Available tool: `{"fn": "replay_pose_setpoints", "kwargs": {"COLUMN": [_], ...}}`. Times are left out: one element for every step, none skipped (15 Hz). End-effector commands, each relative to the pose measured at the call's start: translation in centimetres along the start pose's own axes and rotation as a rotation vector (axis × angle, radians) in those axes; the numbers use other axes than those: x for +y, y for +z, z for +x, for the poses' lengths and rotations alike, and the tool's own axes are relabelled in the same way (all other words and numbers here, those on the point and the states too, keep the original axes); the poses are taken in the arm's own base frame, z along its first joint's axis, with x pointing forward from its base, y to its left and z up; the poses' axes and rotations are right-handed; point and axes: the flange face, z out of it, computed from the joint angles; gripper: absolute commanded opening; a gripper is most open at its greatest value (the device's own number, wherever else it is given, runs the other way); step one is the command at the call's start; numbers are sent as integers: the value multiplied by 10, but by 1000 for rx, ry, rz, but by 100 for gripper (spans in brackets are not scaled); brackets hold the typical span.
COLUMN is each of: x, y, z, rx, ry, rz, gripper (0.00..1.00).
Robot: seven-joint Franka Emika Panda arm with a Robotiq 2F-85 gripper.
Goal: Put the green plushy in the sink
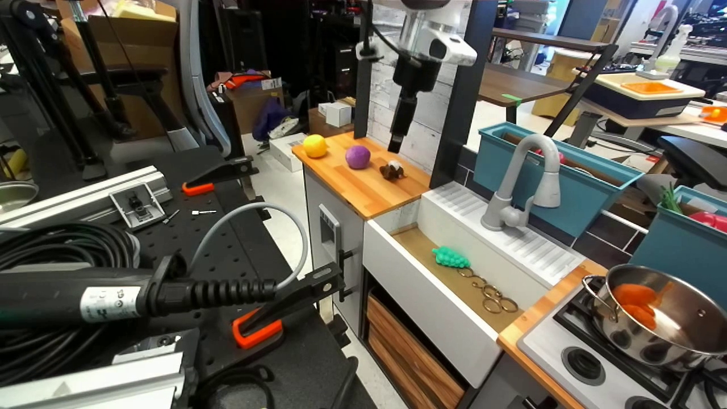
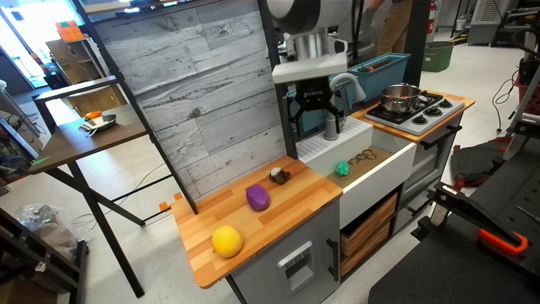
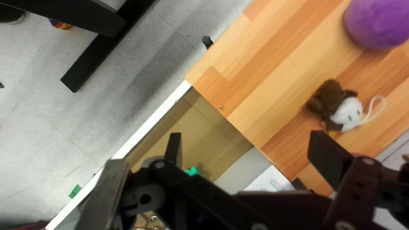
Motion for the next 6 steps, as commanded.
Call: {"fn": "replay_pose_setpoints", "kwargs": {"x": [38, 48, 60, 32, 38, 38], "y": [-49, -61, -71, -51, -60, -64], "z": [-49, -62, -75, -48, -55, -55], "rx": [-97, -118, -149, -97, -99, -93], "ry": [-173, -225, -270, -195, -205, -204], "rz": [-32, -48, -73, -60, -65, -62], "gripper": [100, 100, 100, 100, 100, 100]}}
